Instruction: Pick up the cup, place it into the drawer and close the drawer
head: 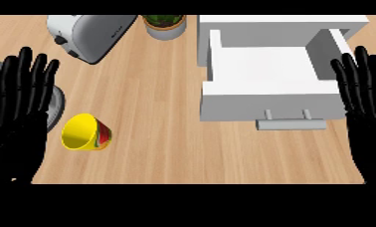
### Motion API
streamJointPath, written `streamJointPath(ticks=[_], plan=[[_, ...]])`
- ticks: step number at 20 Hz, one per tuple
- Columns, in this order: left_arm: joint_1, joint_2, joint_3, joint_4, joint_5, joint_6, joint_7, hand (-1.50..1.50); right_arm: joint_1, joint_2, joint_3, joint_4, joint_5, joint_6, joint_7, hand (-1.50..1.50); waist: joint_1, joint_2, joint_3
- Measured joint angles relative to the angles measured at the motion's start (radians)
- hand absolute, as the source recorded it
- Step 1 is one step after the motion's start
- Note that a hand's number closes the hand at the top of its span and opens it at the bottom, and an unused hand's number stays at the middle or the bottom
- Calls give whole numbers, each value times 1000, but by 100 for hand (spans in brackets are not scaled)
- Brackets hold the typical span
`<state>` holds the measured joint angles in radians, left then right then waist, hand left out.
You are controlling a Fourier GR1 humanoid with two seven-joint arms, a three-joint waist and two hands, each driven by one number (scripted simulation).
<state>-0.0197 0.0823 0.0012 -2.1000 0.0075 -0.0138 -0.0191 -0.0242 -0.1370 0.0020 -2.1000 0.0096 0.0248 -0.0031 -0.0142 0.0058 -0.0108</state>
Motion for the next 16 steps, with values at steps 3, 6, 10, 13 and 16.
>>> streamJointPath(ticks=[3, 6, 10, 13, 16], plan=[[21, 24, 22, 16, 64, -64, -34, -150, 12, 8, -2, 9, -7, 8, -8, -150, 9, -3, 6], [48, 89, 78, 52, 184, -190, -87, -150, 13, 18, -2, 17, -22, 11, -7, -150, 14, -4, 8], [76, 112, 107, 84, 367, -276, -24, -150, 20, 40, 20, 9, -90, 29, 58, -150, 17, -5, 9], [78, 129, 129, 120, 441, -324, -1, -150, 5, 51, 31, 18, -101, 31, 81, -150, 16, -6, 10], [72, 135, 149, 126, 488, -341, 29, -150, -16, 57, 26, 43, -106, 32, 86, -150, 16, -6, 10]])
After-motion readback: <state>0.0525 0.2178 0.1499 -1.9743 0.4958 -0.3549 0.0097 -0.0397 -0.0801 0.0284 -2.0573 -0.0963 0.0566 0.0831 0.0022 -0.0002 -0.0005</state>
